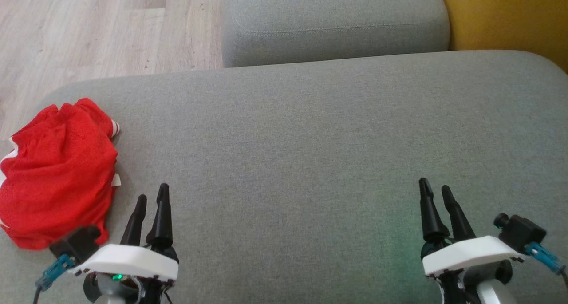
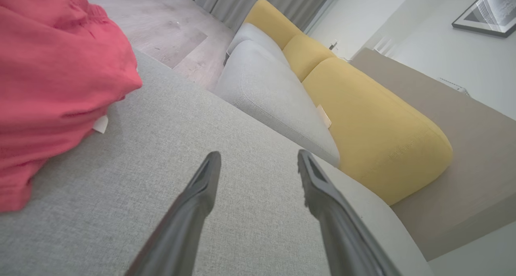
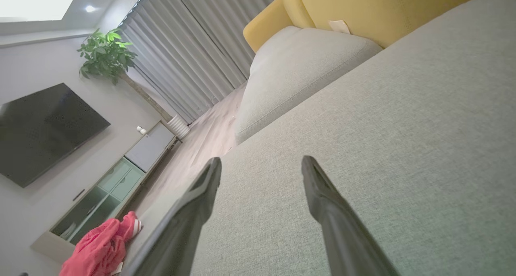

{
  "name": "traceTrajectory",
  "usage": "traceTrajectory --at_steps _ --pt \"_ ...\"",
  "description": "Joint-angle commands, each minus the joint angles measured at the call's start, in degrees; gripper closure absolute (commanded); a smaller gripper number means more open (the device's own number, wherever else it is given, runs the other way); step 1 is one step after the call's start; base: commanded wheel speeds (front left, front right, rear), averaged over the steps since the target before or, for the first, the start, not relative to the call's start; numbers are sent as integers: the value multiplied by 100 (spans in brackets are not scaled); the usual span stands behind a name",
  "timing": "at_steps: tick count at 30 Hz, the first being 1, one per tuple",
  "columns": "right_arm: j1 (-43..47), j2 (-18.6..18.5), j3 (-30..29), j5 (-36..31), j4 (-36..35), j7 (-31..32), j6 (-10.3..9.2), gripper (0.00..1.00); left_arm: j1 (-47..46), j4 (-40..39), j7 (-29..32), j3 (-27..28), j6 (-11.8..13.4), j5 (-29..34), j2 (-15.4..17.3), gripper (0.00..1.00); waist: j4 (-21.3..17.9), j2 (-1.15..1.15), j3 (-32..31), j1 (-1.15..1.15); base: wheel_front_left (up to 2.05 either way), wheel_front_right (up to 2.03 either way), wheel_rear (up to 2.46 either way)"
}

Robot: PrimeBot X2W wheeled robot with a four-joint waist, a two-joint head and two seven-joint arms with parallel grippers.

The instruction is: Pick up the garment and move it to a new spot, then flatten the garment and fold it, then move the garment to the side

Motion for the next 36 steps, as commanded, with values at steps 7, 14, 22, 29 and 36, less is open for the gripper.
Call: traceTrajectory --at_steps 7,14,22,29,36 --pt "-292 -40 202 -674 -269 -207 -3 0 -126 -264 -182 28 62 653 79 0 17 0 -51 0 0 0 0" --pt "-272 -42 258 -1157 -238 -326 -3 0 -95 -239 -299 -38 88 1120 82 0 41 0 -92 0 0 0 0" --pt "-279 -44 251 -1673 -79 -461 -3 0 -68 -311 -434 -78 132 1664 85 0 76 0 -119 0 0 0 0" --pt "-322 -46 356 -2153 3 -580 -4 0 -67 -421 -551 -125 184 2231 88 0 84 0 -143 0 0 0 0" --pt "-350 -48 381 -2574 24 -681 -4 0 -48 -431 -651 -168 233 2701 93 0 76 0 -152 0 0 0 0"
